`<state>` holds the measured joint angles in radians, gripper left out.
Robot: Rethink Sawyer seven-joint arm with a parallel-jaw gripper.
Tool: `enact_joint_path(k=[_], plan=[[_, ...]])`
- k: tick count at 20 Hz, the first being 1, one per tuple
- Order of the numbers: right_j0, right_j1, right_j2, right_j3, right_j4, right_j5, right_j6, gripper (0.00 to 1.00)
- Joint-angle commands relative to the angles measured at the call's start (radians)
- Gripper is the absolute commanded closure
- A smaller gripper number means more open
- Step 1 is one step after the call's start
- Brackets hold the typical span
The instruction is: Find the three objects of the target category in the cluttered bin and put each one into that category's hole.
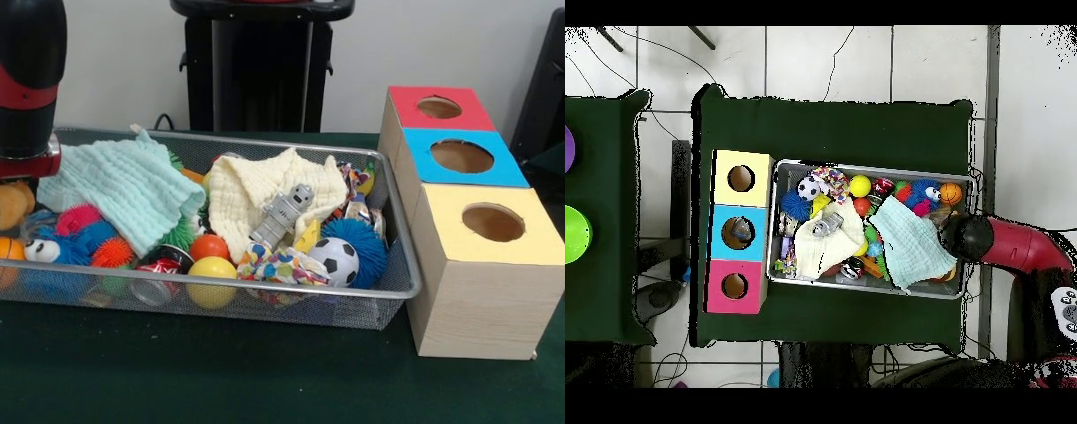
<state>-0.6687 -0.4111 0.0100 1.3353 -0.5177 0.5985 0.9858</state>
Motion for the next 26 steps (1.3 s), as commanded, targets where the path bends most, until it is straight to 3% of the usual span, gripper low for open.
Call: enact_joint_path(k=[1, 5, 6, 20, 26], plan=[[0.086, -0.203, 0.104, 0.128, 0.125, 0.182, 0.084, 1.0], [0.088, -0.202, 0.103, 0.126, 0.121, 0.185, 0.078, 1.0], [0.089, -0.202, 0.101, 0.126, 0.12, 0.185, 0.078, 0.0], [0.095, -0.203, 0.096, 0.129, 0.115, 0.172, 0.082, 0.0], [0.151, -0.222, 0.047, 0.102, 0.096, 0.19, 0.121, 0.0]])
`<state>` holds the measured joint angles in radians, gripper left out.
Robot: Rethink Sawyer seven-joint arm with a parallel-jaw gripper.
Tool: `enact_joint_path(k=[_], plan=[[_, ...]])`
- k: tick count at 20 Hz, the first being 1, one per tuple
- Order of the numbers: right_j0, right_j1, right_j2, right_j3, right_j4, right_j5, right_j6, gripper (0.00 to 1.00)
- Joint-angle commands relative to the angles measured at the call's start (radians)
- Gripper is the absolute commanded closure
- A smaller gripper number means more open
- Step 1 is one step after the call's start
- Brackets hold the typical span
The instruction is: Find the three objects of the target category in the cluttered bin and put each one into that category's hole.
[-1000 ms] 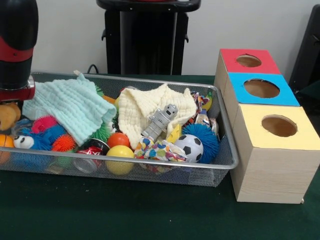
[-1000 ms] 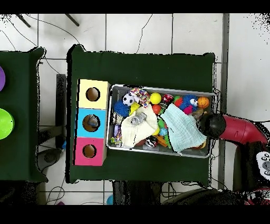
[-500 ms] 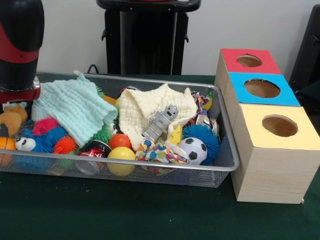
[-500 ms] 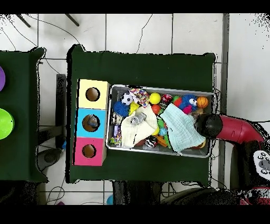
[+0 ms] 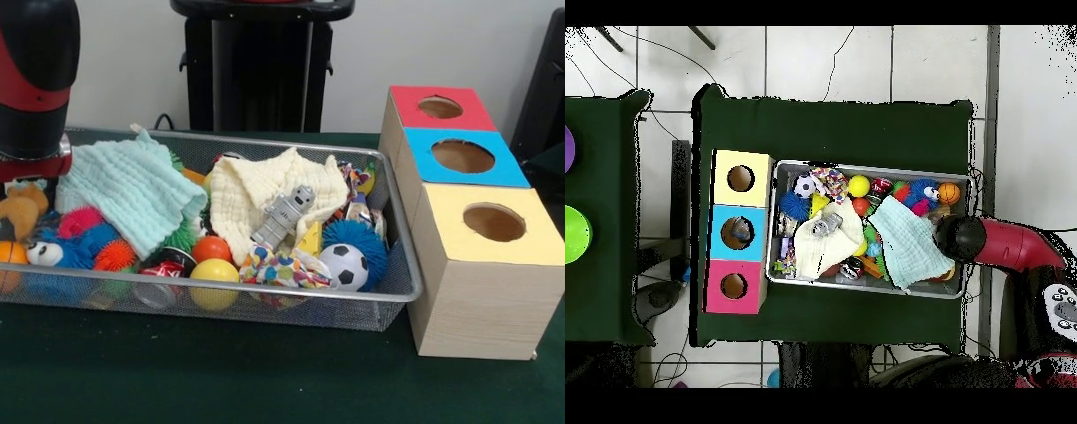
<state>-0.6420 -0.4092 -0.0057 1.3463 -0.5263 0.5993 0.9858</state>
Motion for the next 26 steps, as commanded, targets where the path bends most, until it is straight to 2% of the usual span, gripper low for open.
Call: enact_joint_path(k=[1, 12, 16, 26], plan=[[0.134, -0.226, 0.052, 0.089, 0.1, 0.188, 0.124, 0.0], [0.204, -0.228, -0.027, 0.066, 0.079, 0.198, 0.106, 0.0], [0.21, -0.225, -0.032, 0.066, 0.086, 0.188, 0.104, 0.0], [0.138, -0.201, 0.042, 0.12, 0.134, 0.117, 0.085, 0.0]])
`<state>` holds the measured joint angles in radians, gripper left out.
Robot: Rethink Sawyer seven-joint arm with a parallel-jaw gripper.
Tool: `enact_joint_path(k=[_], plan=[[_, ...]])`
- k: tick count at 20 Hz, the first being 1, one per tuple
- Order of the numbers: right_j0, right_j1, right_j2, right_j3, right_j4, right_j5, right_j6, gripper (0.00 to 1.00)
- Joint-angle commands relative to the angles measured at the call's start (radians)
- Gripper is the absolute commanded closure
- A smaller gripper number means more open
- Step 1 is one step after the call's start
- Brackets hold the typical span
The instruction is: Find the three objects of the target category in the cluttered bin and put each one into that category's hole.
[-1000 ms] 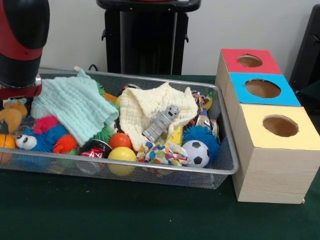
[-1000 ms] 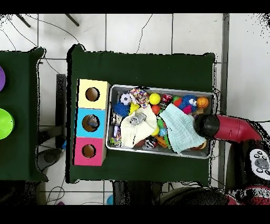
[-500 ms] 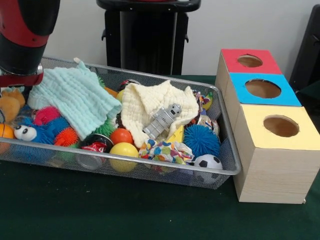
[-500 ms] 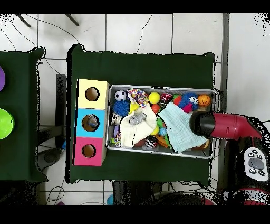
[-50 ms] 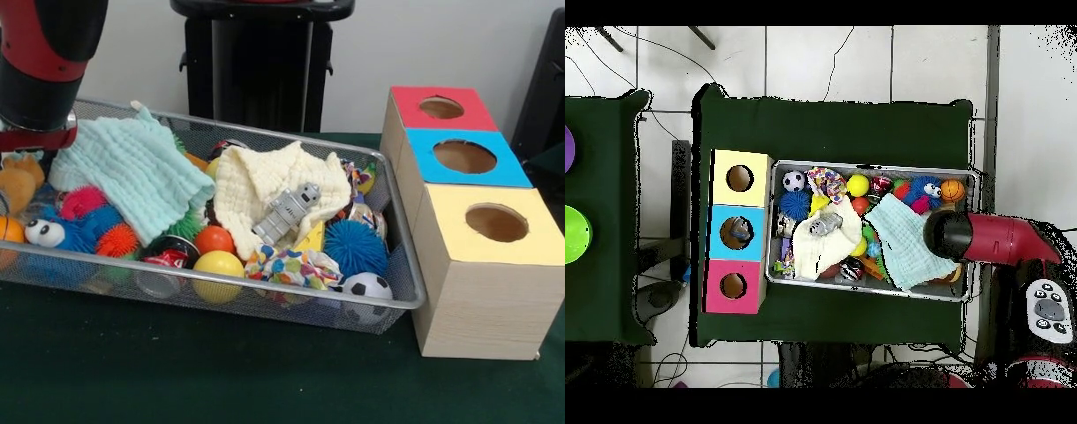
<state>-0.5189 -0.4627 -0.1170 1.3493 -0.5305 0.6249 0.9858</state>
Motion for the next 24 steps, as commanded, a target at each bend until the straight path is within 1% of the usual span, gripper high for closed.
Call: enact_joint_path(k=[1, 4, 8, 14, 19, 24], plan=[[0.005, -0.145, 0.162, 0.125, 0.142, 0.083, 0.082, 0.0], [-0.02, -0.149, 0.185, 0.146, 0.156, 0.08, 0.071, 0.0], [-0.036, -0.146, 0.201, 0.148, 0.164, 0.092, 0.072, 0.0], [-0.088, -0.138, 0.248, 0.178, 0.177, 0.06, 0.076, 0.0], [-0.123, -0.132, 0.286, 0.197, 0.165, 0.024, 0.073, 0.0], [-0.138, -0.132, 0.304, 0.202, 0.16, 0.022, 0.076, 0.0]])
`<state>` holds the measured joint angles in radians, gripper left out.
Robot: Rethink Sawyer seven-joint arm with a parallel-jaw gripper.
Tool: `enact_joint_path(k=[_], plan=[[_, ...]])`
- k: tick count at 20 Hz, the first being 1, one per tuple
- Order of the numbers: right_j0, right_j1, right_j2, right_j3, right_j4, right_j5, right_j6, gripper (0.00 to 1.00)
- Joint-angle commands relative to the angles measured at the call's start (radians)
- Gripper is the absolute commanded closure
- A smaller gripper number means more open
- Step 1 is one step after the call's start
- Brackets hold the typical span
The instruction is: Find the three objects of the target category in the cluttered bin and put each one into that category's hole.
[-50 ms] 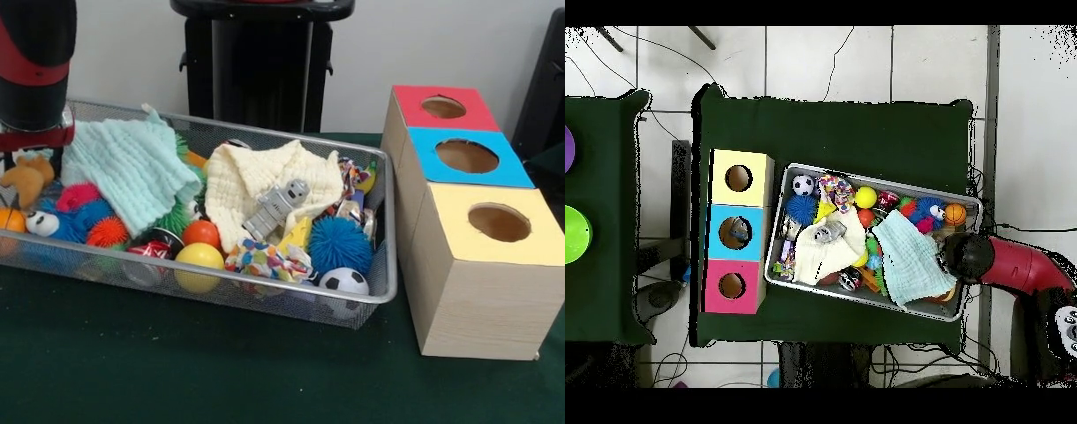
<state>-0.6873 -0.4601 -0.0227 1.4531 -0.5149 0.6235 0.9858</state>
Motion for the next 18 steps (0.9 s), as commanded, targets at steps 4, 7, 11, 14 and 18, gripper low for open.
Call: enact_joint_path(k=[4, 7, 11, 14, 18], plan=[[0.022, -0.136, 0.22, 0.102, 0.133, 0.011, 0.074, 0.0], [0.023, -0.135, 0.22, 0.099, 0.112, 0.004, 0.059, 0.0], [0.045, -0.133, 0.196, 0.078, 0.07, 0.015, 0.044, 0.0], [0.013, -0.136, 0.23, 0.103, 0.078, -0.033, 0.052, 0.0], [-0.054, -0.136, 0.301, 0.154, 0.1, -0.13, 0.069, 0.0]])
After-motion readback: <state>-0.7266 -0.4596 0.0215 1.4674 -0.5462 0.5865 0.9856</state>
